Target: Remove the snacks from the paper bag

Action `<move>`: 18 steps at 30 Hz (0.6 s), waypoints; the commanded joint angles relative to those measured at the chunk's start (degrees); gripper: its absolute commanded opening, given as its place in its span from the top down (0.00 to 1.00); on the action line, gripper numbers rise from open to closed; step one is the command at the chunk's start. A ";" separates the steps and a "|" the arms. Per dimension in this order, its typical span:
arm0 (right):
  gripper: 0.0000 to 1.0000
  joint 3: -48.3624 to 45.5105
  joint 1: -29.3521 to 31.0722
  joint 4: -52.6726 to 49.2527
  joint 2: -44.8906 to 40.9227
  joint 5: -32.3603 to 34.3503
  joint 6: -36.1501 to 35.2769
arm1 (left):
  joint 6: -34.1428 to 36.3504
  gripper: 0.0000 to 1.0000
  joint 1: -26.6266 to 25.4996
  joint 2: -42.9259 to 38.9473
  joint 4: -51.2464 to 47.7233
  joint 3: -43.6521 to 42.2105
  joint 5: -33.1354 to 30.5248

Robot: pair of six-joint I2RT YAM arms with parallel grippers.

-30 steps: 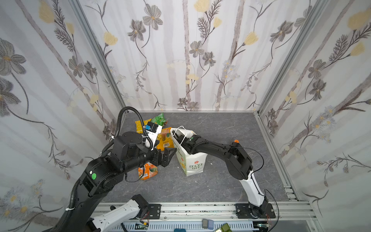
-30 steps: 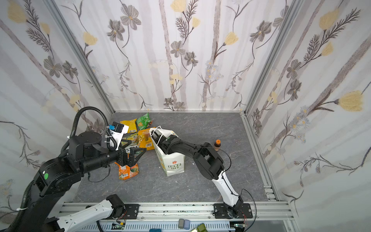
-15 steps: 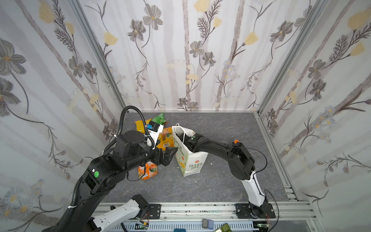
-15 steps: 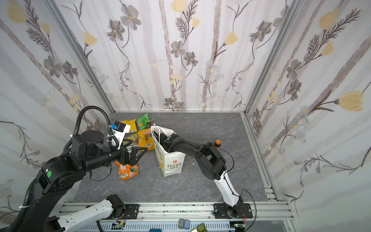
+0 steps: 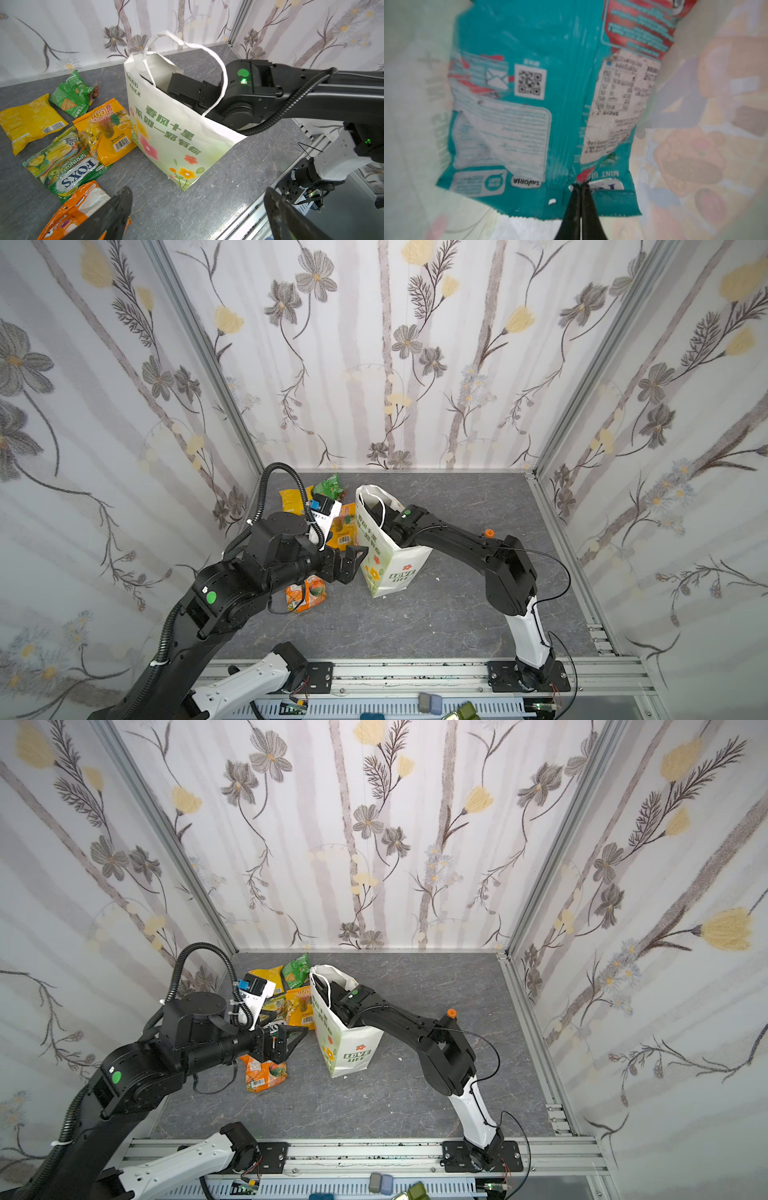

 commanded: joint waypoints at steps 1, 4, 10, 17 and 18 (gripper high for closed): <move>1.00 1.44 -0.02 -0.16 -0.95 0.77 0.07 | -4.65 0.00 0.29 0.09 4.56 -3.78 -5.96; 1.00 0.77 -0.04 -0.95 -0.62 0.63 -0.31 | -8.31 0.00 1.24 0.59 9.89 -7.18 -4.77; 1.00 -6.51 -0.02 2.15 -3.26 -1.28 0.10 | -12.86 0.01 3.74 3.36 16.72 -10.31 -1.43; 1.00 -6.98 -1.01 4.29 -7.39 -3.43 1.49 | -14.59 0.02 6.70 3.00 17.71 -12.17 1.83; 1.00 -6.67 -1.07 4.50 -7.84 -4.12 1.70 | -14.75 0.02 7.05 2.75 17.72 -12.46 2.48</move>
